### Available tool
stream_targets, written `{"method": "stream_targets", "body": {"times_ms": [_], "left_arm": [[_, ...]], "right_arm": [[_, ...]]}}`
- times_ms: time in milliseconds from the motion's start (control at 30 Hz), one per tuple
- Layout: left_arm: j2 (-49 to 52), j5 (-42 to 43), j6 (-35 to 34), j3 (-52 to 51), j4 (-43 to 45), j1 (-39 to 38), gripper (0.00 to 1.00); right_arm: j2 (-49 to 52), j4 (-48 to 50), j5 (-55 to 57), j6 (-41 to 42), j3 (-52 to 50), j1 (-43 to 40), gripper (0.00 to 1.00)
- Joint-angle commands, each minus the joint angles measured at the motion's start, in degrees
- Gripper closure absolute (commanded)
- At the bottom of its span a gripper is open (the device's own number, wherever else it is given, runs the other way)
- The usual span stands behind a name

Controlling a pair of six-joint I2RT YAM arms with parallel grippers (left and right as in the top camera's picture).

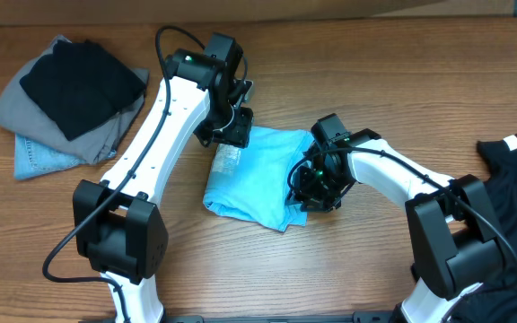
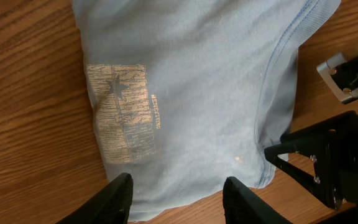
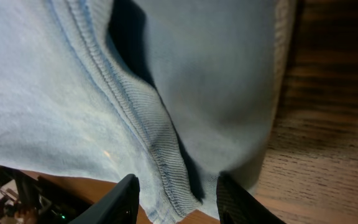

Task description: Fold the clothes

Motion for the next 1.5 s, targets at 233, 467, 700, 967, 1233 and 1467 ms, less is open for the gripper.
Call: {"method": "stream_targets", "body": {"times_ms": [233,467,700,967,1233,1467], "left_arm": [[-0.6,-0.6,1.7,0.8,0.1,0.2,0.5],[-0.6,-0.6,1.7,0.8,0.1,0.2,0.5],[-0.6,-0.6,1.7,0.8,-0.1,0.2,0.5],[-0.6,-0.5,2.0,0.8,-0.1,0.2,0.51],[-0.6,-0.6,2.2,0.8,-0.1,0.3,0.5],[-0.6,-0.6,2.2,0.8,0.1,0.3,0.5]], "right_arm": [[-1.6,1.9,-3.6,1.8,-0.4,1.9,0.66],[-1.6,1.2,-3.2,2.2,-0.8,2.6,0.72],[-1.6,-1.9,0.3,3.3,-0.8,2.3,0.63],[-1.6,-3.3,2.3,8.8,-1.3,2.1,0.6],[-1.6,3.4,-3.8,7.4,-3.1,2.2,0.65],[-1.6,4.5,-5.5,4.1,-2.9,2.1,0.84]]}}
